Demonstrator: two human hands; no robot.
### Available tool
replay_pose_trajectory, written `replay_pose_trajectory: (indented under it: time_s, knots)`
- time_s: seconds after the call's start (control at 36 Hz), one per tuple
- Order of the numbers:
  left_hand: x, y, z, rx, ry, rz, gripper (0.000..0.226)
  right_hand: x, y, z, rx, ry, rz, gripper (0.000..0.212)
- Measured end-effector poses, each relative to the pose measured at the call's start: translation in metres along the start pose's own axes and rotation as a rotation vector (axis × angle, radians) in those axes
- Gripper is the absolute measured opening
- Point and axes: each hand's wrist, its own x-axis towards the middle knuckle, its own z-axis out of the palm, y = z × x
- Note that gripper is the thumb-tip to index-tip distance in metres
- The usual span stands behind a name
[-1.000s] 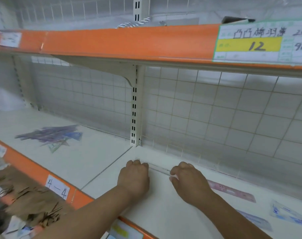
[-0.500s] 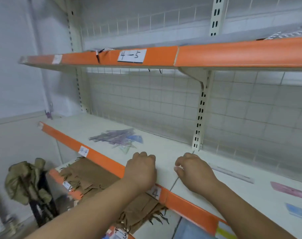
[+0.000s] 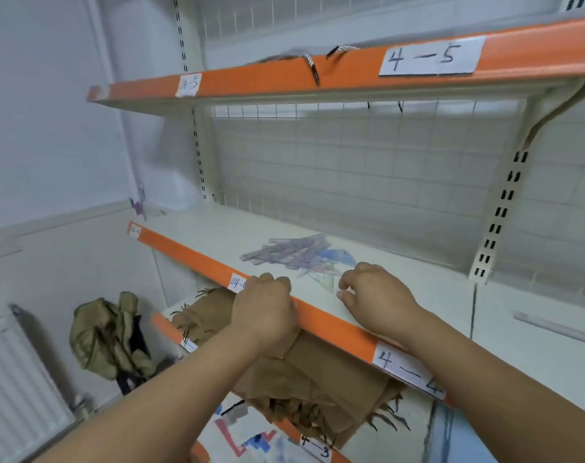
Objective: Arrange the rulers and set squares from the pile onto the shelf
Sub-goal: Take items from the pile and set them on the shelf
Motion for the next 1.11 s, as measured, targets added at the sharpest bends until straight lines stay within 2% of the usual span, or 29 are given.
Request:
replay_pose_trajectory:
  time_s: [0.11,0.28,0.39,0.61,0.75,0.92,0.97,1.06,1.11]
  knots:
    - [0.036,-0.017,0.005,0.02,0.001,-0.007,0.033,0.039,0.002,0.016,-0.026,0.008,-0.005,0.026]
    - [0.088,-0.034,0.011,0.073,-0.024,-0.003,0.034,0.103,0.018,0.037,0.01,-0.01,0.008,0.034]
    - [0.125,-0.048,0.012,0.078,0.016,-0.027,0.032,0.138,0.023,0.051,0.011,-0.014,0.001,0.03]
    - [0.167,-0.058,0.033,0.087,-0.05,-0.021,0.03,0.167,0.031,0.076,-0.034,-0.104,0.004,0.032]
    - [0.187,-0.062,0.043,0.084,-0.094,0.021,0.033,0.179,0.035,0.088,-0.053,-0.158,0.017,0.024]
    - [0.205,-0.072,0.051,0.069,-0.143,0.066,0.03,0.184,0.029,0.102,-0.062,-0.235,0.012,0.052]
    - [0.211,-0.074,0.05,0.069,-0.157,0.093,0.028,0.183,0.025,0.103,-0.093,-0.236,0.018,0.047]
    - [0.219,-0.075,0.049,0.065,-0.168,0.131,0.029,0.184,0.022,0.103,-0.163,-0.261,0.033,0.027]
    - [0.225,-0.076,0.049,0.069,-0.158,0.158,0.032,0.185,0.02,0.104,-0.201,-0.29,0.043,0.023]
